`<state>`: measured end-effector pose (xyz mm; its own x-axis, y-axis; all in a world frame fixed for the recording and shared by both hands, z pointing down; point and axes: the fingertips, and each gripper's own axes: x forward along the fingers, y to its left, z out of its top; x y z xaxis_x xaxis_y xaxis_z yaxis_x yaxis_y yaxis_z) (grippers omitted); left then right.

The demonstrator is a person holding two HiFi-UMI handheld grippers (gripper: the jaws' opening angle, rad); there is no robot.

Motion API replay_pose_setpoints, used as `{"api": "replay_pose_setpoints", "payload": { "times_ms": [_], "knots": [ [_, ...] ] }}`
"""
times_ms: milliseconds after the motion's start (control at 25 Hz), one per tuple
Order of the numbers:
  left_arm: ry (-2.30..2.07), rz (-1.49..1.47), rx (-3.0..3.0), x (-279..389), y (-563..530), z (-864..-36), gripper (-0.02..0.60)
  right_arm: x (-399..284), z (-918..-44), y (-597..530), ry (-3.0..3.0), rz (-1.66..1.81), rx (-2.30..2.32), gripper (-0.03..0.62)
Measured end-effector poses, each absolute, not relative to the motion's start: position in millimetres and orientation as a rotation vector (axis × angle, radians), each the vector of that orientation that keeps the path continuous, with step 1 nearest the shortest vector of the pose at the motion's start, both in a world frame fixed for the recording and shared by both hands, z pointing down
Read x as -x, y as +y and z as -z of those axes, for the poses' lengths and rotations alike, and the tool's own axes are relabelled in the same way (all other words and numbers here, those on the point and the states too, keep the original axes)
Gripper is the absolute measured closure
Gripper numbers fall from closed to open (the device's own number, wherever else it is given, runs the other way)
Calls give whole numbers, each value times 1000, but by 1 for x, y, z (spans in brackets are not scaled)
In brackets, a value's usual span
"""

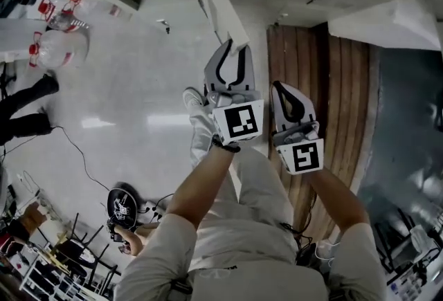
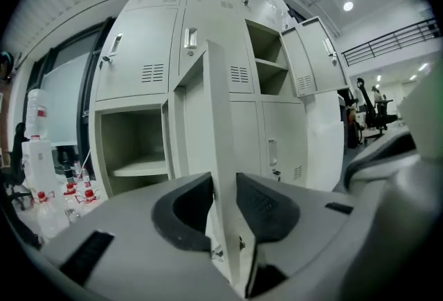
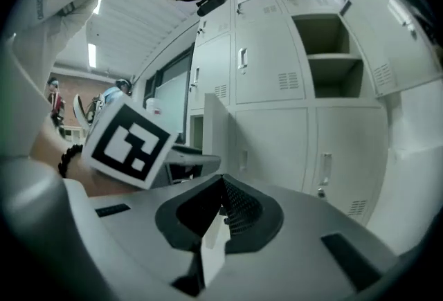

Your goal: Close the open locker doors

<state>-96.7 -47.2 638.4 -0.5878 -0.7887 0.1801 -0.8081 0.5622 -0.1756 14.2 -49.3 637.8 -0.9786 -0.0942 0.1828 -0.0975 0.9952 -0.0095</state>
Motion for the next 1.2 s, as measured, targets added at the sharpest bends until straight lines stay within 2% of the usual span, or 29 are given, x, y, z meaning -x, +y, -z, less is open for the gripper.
{"api": "replay_pose_setpoints", "payload": {
  "times_ms": [80, 360, 440, 680, 1080, 1200],
  "knots": [
    [-2673, -347, -1497, 101, -31, -635, 479, 4, -653, -35, -2952, -70, -3, 582],
    [-2454, -170, -1721, 137, 43, -643, 479, 97, -696, 40, -2920, -67, 453, 491],
    [-2417, -158, -1769, 155, 65, -643, 480, 123, -705, 68, -2891, -21, 558, 483],
    [-2355, -127, -1866, 202, 106, -640, 483, 188, -710, 113, -2868, 55, 665, 442],
    [-2370, -165, -1939, 254, 123, -636, 482, 254, -704, 139, -2910, 63, 738, 480],
    [-2408, -302, -1967, 273, 130, -635, 479, 273, -706, 138, -2915, 27, 727, 487]
  ]
}}
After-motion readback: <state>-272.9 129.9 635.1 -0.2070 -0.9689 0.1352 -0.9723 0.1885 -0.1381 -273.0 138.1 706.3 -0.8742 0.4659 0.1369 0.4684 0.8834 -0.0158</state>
